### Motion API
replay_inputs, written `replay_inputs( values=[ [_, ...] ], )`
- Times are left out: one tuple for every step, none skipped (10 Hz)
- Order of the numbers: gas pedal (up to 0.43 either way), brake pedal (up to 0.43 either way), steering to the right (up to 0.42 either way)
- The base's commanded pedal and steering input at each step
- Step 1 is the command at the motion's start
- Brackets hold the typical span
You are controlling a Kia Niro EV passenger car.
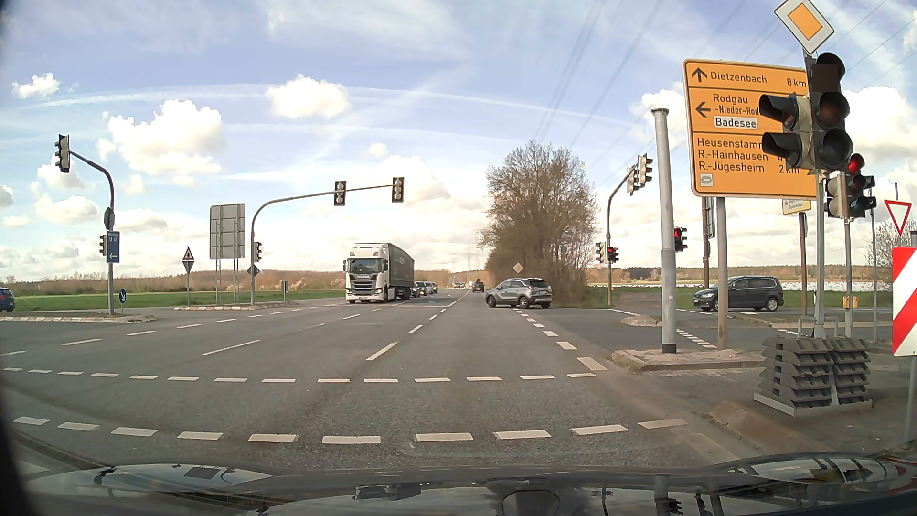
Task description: Follow the waypoints while adhering to traffic rules and regulations
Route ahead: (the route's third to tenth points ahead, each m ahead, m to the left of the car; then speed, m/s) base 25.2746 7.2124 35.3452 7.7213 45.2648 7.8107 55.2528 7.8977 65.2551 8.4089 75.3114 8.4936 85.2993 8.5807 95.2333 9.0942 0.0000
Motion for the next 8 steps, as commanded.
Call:
replay_inputs(
  values=[
    [0.000, 0.317, -0.004],
    [0.000, 0.317, -0.004],
    [0.000, 0.317, -0.004],
    [0.000, 0.317, -0.004],
    [0.000, 0.317, -0.004],
    [0.000, 0.317, -0.004],
    [0.000, 0.317, -0.004],
    [0.000, 0.317, -0.004]
  ],
)
